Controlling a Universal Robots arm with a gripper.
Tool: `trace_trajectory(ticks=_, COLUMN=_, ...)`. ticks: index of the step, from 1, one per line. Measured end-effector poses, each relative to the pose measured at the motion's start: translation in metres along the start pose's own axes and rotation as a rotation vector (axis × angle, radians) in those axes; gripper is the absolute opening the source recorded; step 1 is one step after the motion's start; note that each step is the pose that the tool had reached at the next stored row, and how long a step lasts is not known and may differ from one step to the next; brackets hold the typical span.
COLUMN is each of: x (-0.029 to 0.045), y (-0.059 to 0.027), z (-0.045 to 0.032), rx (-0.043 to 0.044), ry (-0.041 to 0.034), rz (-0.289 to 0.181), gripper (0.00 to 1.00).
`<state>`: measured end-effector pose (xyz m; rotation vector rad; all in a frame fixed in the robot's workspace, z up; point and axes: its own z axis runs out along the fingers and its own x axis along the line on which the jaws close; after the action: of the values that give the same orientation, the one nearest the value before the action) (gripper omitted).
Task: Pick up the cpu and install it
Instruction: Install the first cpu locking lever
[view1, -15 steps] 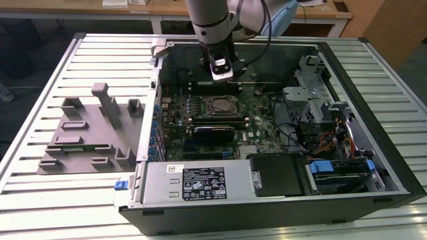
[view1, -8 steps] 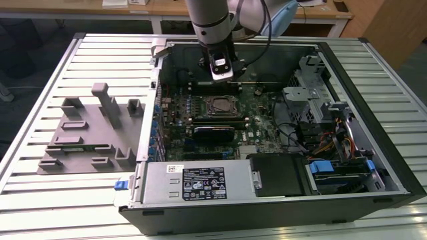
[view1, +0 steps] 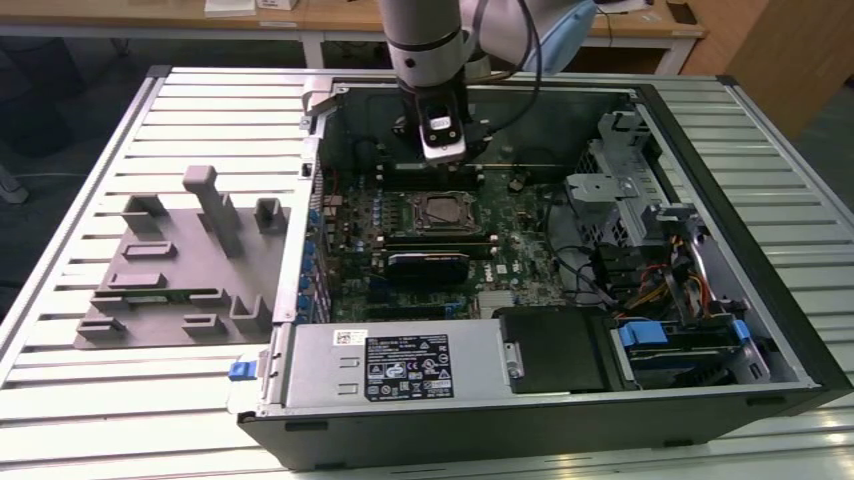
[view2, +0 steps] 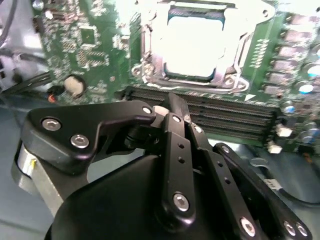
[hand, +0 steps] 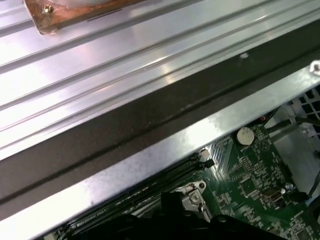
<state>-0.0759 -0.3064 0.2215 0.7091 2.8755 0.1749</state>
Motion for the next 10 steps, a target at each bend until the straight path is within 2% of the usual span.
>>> trace_trajectory(ticks=2, x=-0.0013, y=0.0, z=0.0002, rx=0.0213, ry=0.0151, rz=-0.001, gripper=0.11)
trace_trajectory(ticks=4, x=-0.0027, y=0.0, z=0.0004, rx=0.0379, ry=0.028, rz=-0.002, gripper=0.11)
trace_trajectory(ticks=10, x=-0.0078, y=0.0009, z=0.0013, rx=0.0728, ry=0.0556, rz=-0.008, gripper=0.11)
